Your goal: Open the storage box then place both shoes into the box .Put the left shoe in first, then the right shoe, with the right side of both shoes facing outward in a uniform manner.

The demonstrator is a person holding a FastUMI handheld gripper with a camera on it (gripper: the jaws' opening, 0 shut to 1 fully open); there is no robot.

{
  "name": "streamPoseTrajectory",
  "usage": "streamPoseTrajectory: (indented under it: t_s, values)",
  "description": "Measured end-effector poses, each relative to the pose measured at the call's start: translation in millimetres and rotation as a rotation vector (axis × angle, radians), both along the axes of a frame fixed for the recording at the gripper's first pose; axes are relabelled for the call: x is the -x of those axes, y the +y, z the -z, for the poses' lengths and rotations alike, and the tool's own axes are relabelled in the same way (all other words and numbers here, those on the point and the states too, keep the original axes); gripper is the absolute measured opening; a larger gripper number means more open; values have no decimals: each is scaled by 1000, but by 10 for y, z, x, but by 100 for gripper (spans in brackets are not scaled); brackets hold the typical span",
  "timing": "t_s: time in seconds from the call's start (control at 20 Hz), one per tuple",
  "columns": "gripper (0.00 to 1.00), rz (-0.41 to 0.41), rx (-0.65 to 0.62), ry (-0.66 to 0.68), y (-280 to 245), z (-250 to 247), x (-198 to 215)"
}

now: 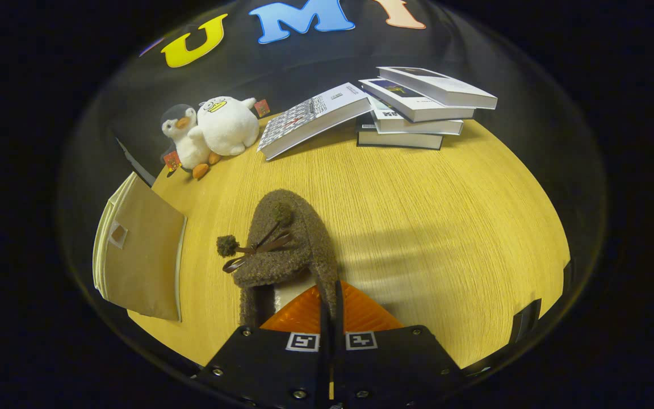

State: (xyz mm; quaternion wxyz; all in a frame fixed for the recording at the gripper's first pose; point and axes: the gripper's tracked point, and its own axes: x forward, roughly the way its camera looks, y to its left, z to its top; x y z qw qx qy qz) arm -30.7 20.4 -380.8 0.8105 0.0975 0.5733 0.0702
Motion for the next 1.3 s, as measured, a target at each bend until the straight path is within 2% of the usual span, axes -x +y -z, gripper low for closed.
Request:
streamPoseTrajectory:
  t_s: [0.2, 0.65, 1.3]
  values:
    - [3, 41, -46, -21, 143, -306, -98]
    - [3, 62, -93, -64, 636, -950, -297]
    - [2, 28, -191, -102, 1775, -1477, -394]
